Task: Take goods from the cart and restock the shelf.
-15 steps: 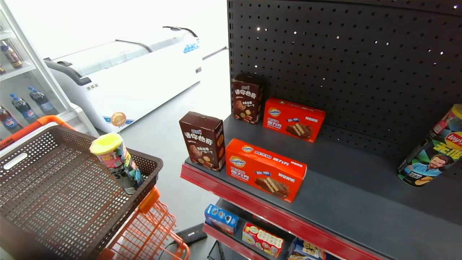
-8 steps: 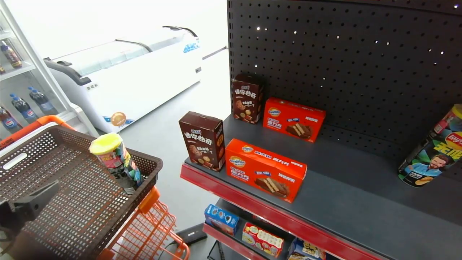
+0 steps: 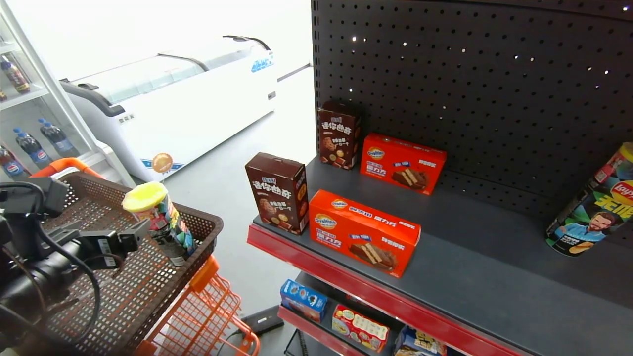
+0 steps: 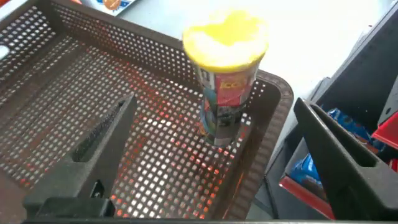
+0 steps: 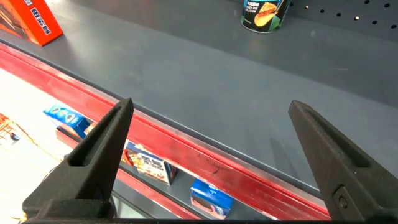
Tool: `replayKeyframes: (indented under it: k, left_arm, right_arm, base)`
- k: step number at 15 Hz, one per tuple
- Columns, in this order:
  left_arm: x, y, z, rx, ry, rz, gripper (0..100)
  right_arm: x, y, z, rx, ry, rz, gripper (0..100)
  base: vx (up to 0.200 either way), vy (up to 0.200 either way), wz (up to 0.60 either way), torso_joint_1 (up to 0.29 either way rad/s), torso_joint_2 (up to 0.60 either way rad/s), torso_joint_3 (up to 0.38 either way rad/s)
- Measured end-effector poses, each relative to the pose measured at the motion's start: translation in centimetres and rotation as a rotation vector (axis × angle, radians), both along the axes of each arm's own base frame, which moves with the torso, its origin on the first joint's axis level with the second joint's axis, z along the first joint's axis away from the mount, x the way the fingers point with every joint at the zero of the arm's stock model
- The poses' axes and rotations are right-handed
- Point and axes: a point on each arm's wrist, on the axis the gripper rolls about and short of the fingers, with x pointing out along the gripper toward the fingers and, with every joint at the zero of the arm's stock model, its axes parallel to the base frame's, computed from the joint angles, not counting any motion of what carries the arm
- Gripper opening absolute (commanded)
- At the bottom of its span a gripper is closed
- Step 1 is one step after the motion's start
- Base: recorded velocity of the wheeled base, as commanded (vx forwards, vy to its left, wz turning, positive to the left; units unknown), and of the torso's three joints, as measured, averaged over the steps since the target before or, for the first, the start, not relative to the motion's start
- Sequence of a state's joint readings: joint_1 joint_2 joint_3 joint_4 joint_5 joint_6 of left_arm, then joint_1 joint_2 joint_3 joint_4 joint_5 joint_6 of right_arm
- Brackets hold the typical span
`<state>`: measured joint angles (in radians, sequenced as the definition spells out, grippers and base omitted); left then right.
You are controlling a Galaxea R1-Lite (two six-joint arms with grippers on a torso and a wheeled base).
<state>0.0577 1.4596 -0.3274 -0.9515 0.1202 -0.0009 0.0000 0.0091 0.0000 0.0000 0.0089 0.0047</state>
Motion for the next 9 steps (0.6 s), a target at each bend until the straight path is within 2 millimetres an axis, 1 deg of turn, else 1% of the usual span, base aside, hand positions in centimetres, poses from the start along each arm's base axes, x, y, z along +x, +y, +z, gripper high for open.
replayKeyframes:
  k: [5,9]
  left_arm:
    - [5.1,0.1,-3.6,-0.006,-0.046,-0.06,100]
    - [7.7,0.4,-5.6,-0.009,-0.017,-0.059,100]
  right_arm:
    - [0.0,0.0,0.0,0.0,0.0,0.0,100]
    - [0.0,0.0,0.0,0.0,0.0,0.0,100]
  base:
    - [0.0,0.0,0.0,0.0,0.0,0.0]
    - [0.0,0.0,0.0,0.0,0.0,0.0]
